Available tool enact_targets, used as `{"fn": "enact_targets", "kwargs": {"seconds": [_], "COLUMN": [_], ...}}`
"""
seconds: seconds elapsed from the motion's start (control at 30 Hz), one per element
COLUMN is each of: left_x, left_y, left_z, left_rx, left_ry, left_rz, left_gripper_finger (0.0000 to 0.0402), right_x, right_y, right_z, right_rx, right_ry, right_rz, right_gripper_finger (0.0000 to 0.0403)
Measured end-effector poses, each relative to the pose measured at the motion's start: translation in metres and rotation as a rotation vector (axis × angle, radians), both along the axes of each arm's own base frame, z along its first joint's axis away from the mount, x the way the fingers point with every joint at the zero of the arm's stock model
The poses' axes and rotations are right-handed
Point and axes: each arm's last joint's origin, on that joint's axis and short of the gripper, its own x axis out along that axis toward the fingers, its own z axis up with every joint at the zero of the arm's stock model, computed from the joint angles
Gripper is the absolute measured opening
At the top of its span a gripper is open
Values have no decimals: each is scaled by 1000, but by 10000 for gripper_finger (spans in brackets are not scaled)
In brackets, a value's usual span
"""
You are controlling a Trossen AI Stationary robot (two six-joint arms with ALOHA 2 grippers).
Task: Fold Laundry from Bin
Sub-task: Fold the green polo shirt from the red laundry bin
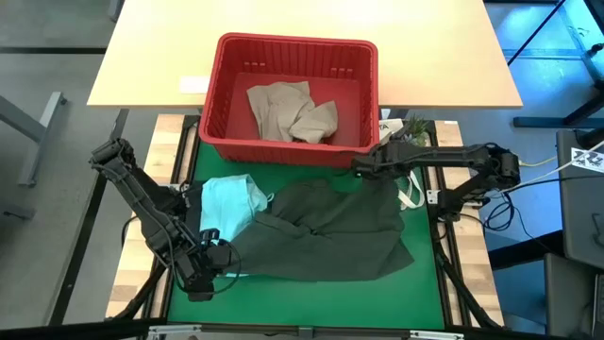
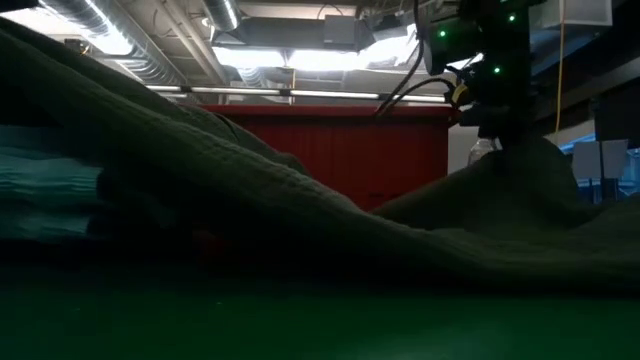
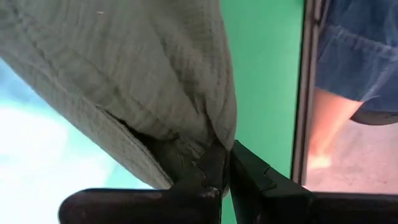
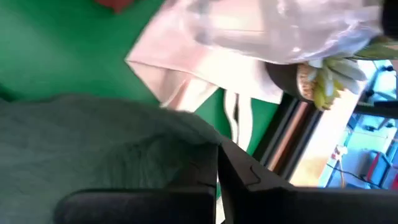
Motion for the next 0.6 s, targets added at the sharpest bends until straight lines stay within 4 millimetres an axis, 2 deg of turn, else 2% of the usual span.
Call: {"fn": "enact_targets", "kwargs": {"seconds": [0.2, 0.4, 0.6], "left_x": [1, 2, 4], "left_y": [-2, -1, 1], "left_z": [1, 1, 1], "left_rx": [-14, -10, -64], "left_ry": [-16, -35, -13], "left_rz": [-1, 57, 221], "left_gripper_finger": [9, 10, 48], "right_x": [-4, -3, -3], "right_y": [-16, -15, -14], "right_z": [0, -1, -1], "right_rx": [4, 53, 82], "right_ry": [12, 1, -6], "right_rz": [-25, -21, -26], "right_gripper_finger": [0, 4, 4]}}
